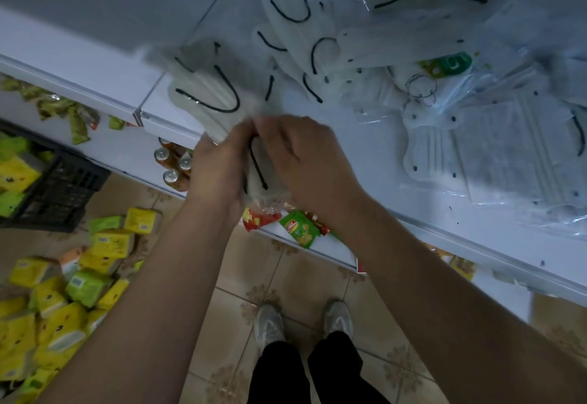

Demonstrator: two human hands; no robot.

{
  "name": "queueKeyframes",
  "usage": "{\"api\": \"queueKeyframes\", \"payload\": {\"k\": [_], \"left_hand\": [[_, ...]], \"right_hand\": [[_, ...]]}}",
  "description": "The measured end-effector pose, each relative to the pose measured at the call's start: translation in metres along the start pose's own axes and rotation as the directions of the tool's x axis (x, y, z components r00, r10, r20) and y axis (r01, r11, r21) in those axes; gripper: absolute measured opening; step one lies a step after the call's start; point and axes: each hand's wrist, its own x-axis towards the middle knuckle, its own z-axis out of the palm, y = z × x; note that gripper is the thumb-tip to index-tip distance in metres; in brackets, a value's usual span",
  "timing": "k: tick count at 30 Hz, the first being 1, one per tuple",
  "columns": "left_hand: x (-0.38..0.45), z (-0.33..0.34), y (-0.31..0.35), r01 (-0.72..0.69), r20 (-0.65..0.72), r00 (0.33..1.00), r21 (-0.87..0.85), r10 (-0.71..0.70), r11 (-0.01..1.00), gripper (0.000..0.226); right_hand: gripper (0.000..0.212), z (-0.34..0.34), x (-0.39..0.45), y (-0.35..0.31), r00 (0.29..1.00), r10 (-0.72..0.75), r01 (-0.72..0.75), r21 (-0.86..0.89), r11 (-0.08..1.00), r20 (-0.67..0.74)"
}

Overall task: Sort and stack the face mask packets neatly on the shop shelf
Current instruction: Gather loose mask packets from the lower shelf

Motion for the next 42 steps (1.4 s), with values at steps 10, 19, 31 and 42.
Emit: {"api": "queueKeyframes", "payload": {"k": [10,19,31,42], "left_hand": [[0.025,-0.024,0.012,-0.007,-0.149,0.989,0.104,0.023,0.995,0.024],[0.035,-0.024,0.013,-0.101,-0.096,0.987,0.239,0.127,0.966,0.041],[0.054,0.008,0.034,-0.495,0.252,0.868,0.516,0.429,0.699,0.097],[0.040,0.012,0.033,-0.406,0.159,0.897,0.666,0.412,0.625,0.052]], "right_hand": [[0.035,-0.046,0.109,0.075,0.993,0.054,-0.113,-0.680,0.724,-0.108],[0.072,-0.050,0.113,0.061,0.917,0.089,-0.327,-0.605,0.726,-0.388],[0.053,-0.050,0.122,0.081,0.990,-0.073,0.138,-0.836,0.531,0.117],[0.026,-0.034,0.088,0.030,0.761,-0.510,0.201,-0.602,0.772,-0.400]]}}
